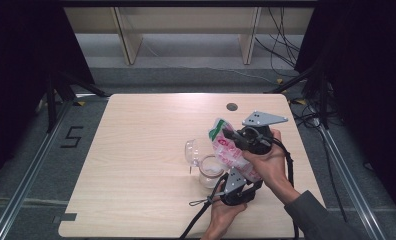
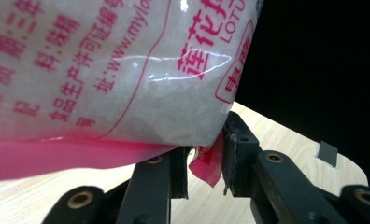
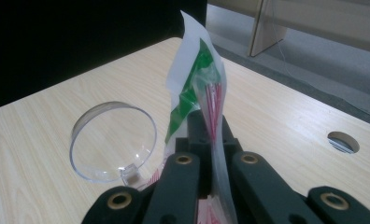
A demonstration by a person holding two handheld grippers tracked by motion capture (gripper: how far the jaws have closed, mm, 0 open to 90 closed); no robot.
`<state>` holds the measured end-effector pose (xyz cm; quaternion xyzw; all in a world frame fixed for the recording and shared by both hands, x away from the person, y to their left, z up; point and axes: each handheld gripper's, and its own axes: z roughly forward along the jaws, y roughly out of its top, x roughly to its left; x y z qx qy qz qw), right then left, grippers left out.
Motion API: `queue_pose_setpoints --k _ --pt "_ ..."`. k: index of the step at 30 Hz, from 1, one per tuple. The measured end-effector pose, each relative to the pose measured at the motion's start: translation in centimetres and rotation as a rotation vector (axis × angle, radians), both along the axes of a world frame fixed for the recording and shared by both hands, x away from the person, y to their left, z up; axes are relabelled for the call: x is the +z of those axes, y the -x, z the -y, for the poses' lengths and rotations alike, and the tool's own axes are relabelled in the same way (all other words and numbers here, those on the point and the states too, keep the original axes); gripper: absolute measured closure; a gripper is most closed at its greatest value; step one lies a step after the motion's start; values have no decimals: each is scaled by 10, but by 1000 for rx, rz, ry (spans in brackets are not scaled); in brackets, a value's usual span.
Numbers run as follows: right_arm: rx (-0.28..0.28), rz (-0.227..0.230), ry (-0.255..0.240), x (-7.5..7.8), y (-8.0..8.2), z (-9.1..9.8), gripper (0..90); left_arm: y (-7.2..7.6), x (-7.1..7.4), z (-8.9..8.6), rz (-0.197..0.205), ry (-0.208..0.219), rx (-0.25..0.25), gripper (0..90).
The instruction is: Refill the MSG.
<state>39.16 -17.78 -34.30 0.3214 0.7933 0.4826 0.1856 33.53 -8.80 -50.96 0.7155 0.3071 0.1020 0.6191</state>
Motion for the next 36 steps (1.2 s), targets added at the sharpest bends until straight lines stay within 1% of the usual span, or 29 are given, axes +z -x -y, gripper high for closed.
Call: queue_pose_setpoints --k 1,2,3,4,6,7,11,12,13,14,15,16,17,18,19,20,21,22,23,24,25,26,29,30,31,32,33,36 --pt "-6 -3 1 0 0 -1 900 0 0 0 0 0 0 734" --pt "2 4 1 -1 -2 -1 900 -2 0 0 -1 4 1 734" --pt "-13 -16 -5 0 -1 -3 900 -2 0 0 -5 0 0 735" --pt "-5 -10 6 0 -3 -2 900 -3 0 0 -6 4 -2 735" --pt "-7 -7 9 -1 -4 -4 900 -3 -1 0 -5 9 -3 735" --pt "-15 -16 14 -1 -4 -5 900 -5 -1 0 -13 12 -5 735" --pt "-17 -1 23 -3 -7 -8 900 -7 -1 0 -10 6 -12 735" --pt "-16 -13 27 -4 -8 -10 900 -7 -1 -1 -12 -5 -15 736" --pt "-12 -23 38 -3 -9 -10 900 -9 -2 -1 -14 -6 -19 737" --pt "-9 -21 41 -4 -9 -11 900 -8 -2 0 -25 28 -6 737" --pt "-9 -15 48 -4 -10 -13 900 -8 -2 0 -25 28 -6 737" --pt "-16 -13 44 -5 -10 -15 900 -9 -2 0 -28 28 -7 737" --pt "-13 -22 57 -5 -11 -15 900 -9 -2 0 -28 28 -7 737" --pt "-13 -22 57 -5 -11 -15 900 -11 -3 -2 -21 4 -24 737" --pt "-4 -21 63 -5 -12 -16 900 -11 -3 -2 -20 0 -24 738" --pt "-8 -10 61 -7 -13 -18 900 -12 -3 -3 -20 -6 -21 738" --pt "-8 4 64 -7 -14 -19 900 -12 -3 -3 -20 -6 -21 739" --pt "-8 4 64 -7 -14 -19 900 -12 -3 -3 -24 2 -22 739" --pt "1 -19 80 -7 -12 -21 900 -12 -3 -3 -24 3 -21 739" --pt "1 -19 80 -7 -12 -21 900 -12 -3 -3 -24 -3 -18 739" --pt "8 7 80 -8 -14 -22 900 -12 -3 -3 -21 -4 -14 740" --pt "8 -12 90 -7 -14 -23 900 -12 -3 -1 -31 46 -8 740" --pt "20 0 105 -7 -15 -25 900 -13 -3 -1 -29 48 -8 740" --pt "10 -13 101 -7 -14 -26 900 -13 -3 -1 -29 48 -8 740" --pt "15 -3 98 -7 -16 -27 900 -13 -2 -2 -30 52 -8 740" --pt "14 -3 103 -7 -16 -27 900 -13 -2 -2 -29 51 -8 740" --pt "6 -3 92 -8 -15 -28 900 -13 -2 -2 -29 51 -8 741" --pt "6 -4 93 -8 -15 -30 900 -13 -2 -2 -24 52 -7 741"
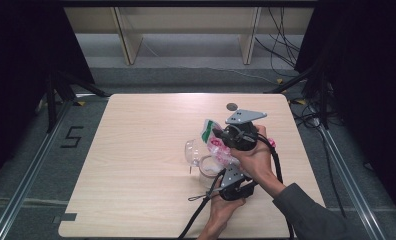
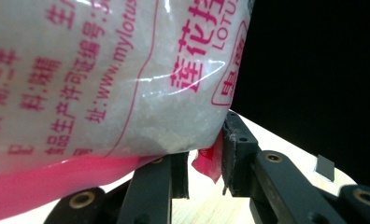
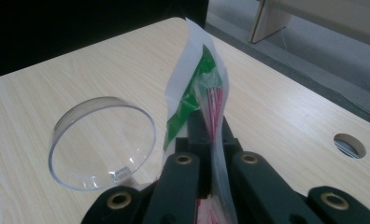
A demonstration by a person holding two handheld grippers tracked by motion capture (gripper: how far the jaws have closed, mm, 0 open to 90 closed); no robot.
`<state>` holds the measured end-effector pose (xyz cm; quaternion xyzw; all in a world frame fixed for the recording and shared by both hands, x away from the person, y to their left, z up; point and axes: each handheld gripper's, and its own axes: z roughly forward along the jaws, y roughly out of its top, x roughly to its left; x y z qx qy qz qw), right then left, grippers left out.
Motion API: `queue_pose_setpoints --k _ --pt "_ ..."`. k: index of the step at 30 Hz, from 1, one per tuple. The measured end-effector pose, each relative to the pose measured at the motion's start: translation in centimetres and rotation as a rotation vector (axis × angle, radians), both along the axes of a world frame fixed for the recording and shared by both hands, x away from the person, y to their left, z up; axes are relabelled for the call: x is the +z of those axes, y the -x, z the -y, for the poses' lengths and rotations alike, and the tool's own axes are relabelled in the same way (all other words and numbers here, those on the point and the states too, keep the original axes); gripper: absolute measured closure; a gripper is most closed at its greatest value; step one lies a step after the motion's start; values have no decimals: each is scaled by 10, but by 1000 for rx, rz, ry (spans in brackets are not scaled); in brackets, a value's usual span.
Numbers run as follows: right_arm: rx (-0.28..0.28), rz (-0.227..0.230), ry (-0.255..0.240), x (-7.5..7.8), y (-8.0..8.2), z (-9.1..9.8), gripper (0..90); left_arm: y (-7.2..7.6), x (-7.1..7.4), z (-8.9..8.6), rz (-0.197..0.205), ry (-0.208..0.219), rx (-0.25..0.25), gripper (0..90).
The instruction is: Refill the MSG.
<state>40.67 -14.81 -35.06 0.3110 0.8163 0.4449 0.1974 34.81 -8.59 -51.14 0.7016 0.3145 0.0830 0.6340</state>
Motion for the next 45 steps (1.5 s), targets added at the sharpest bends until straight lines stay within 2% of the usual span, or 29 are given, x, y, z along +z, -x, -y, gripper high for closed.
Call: queue_pose_setpoints --k 2,10,15,20,22,26,30,33,35,38,42,45 --pt "21 -3 16 0 -1 -1 900 0 0 0 1 9 -2 741" --pt "6 -18 18 0 -1 -2 900 0 0 0 1 9 -5 740" --pt "24 0 24 1 -2 -2 900 0 1 0 4 10 -9 740" --pt "6 -22 23 1 -1 -3 900 -1 1 1 4 12 -9 740" --pt "2 -1 18 -1 -2 -5 900 -1 1 1 6 10 -9 741" --pt "13 -17 35 0 -2 -6 900 -1 1 1 9 10 -8 741" --pt "32 -5 53 0 -4 -7 900 0 2 1 17 0 -6 741" --pt "12 -10 39 -2 -4 -10 900 -1 2 1 23 -5 -8 742" --pt "29 -7 53 -1 -6 -9 900 0 1 1 25 -5 -5 742" --pt "18 -26 47 -2 -5 -10 900 0 2 1 31 -6 -8 742" --pt "24 0 58 -3 -7 -11 900 -1 2 1 33 -11 -9 742" --pt "26 -14 60 -2 -7 -12 900 -1 2 1 35 -8 -11 743"
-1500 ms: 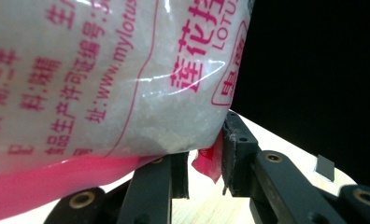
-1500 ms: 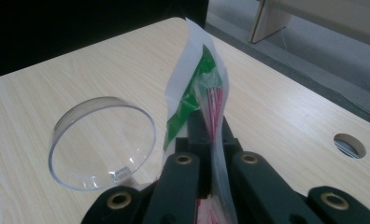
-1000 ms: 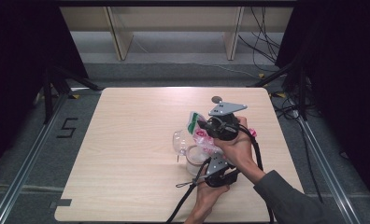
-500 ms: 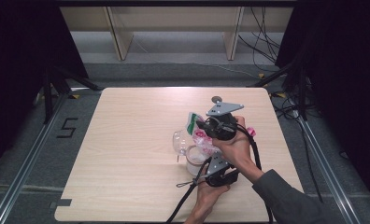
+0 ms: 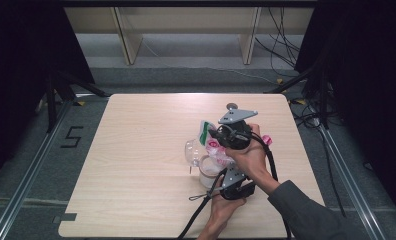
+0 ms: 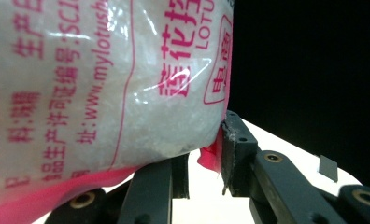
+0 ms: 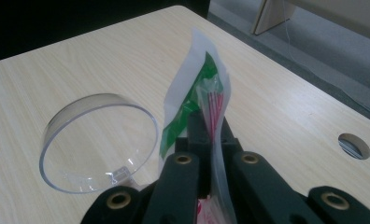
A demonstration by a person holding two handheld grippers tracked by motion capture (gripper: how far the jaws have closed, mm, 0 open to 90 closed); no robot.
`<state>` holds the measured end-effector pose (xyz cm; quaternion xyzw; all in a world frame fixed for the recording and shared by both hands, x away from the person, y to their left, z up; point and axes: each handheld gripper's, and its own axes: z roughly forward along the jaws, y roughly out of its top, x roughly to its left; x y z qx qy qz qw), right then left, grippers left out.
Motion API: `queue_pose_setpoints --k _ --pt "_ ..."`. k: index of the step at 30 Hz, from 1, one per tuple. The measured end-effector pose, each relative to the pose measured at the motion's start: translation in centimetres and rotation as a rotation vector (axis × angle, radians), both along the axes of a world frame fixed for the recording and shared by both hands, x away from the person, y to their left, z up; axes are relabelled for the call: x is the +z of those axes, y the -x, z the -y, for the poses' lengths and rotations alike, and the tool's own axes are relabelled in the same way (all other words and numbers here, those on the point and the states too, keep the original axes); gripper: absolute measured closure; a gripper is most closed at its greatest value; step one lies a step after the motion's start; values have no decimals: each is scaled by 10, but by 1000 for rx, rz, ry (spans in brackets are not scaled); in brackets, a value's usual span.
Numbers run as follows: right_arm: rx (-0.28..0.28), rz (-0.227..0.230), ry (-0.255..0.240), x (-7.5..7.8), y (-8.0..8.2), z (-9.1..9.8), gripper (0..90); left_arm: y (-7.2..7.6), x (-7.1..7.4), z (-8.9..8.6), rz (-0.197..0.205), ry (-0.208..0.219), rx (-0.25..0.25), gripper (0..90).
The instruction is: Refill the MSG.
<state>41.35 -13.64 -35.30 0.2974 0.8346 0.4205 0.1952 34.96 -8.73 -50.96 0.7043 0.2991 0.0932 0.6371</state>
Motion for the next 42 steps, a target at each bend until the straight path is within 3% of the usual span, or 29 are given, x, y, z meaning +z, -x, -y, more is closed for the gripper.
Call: queue_pose_setpoints --k 24,42 --pt "7 17 22 -2 -1 -5 900 -1 1 0 3 10 -6 744" --pt "3 -2 19 0 -1 -5 900 -1 1 -1 6 20 -7 744"
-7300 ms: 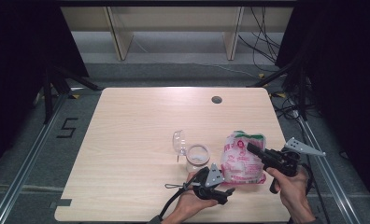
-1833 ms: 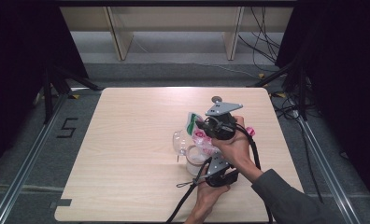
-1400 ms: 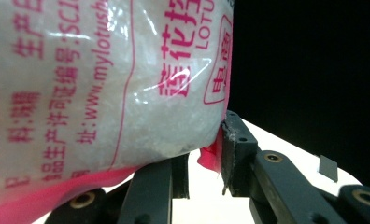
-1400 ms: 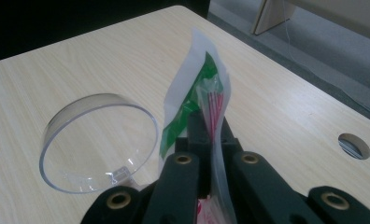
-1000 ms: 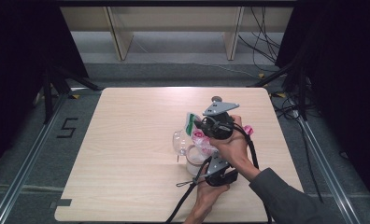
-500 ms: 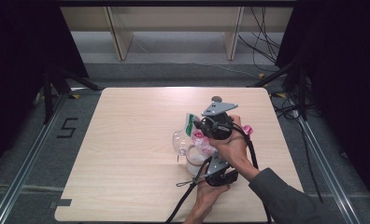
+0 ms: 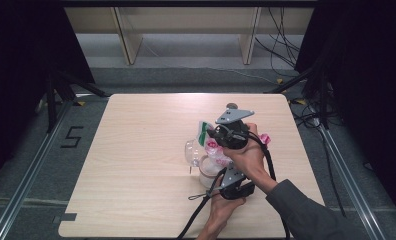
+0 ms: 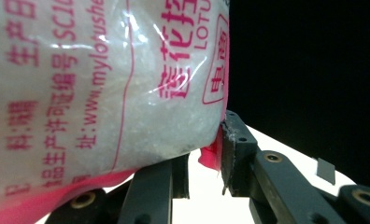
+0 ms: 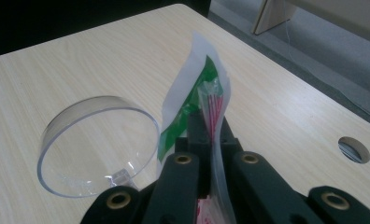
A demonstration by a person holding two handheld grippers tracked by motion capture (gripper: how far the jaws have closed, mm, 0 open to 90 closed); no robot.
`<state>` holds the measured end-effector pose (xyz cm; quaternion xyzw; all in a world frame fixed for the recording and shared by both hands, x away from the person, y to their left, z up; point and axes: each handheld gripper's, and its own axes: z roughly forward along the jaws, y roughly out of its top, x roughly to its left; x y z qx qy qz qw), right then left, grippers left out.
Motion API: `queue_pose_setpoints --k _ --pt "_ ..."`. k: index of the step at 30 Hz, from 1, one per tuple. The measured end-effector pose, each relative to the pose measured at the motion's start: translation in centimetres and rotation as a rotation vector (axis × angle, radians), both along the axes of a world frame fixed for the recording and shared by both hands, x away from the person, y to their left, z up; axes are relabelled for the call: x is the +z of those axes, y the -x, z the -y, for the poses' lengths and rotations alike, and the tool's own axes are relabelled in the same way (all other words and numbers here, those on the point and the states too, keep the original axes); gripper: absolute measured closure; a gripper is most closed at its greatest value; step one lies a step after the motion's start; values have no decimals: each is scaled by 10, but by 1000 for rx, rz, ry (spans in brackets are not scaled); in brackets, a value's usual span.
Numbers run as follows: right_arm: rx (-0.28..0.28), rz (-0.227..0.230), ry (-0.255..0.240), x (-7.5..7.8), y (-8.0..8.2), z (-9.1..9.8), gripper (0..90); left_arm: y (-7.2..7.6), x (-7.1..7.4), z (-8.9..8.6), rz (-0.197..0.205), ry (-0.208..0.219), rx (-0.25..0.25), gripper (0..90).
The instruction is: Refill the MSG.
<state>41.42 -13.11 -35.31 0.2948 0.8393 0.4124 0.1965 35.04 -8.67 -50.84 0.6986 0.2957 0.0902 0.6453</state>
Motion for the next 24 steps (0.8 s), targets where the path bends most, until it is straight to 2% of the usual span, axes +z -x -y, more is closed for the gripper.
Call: queue_pose_setpoints --k 10,13,14,20,21,23,24 --pt "19 12 16 1 -1 -2 900 0 0 0 4 10 -4 744" --pt "-3 8 7 1 0 -2 900 0 0 1 6 20 3 744" --pt "2 31 14 1 0 -3 900 -1 0 0 6 21 2 745" --pt "1 22 15 1 3 -5 900 -1 0 1 13 34 3 746" --pt "22 32 23 1 2 -5 900 -1 1 0 13 27 1 745" --pt "17 25 21 2 2 -6 900 -1 1 0 16 30 3 745" --pt "22 35 30 2 2 -6 900 -1 2 0 18 31 1 746"
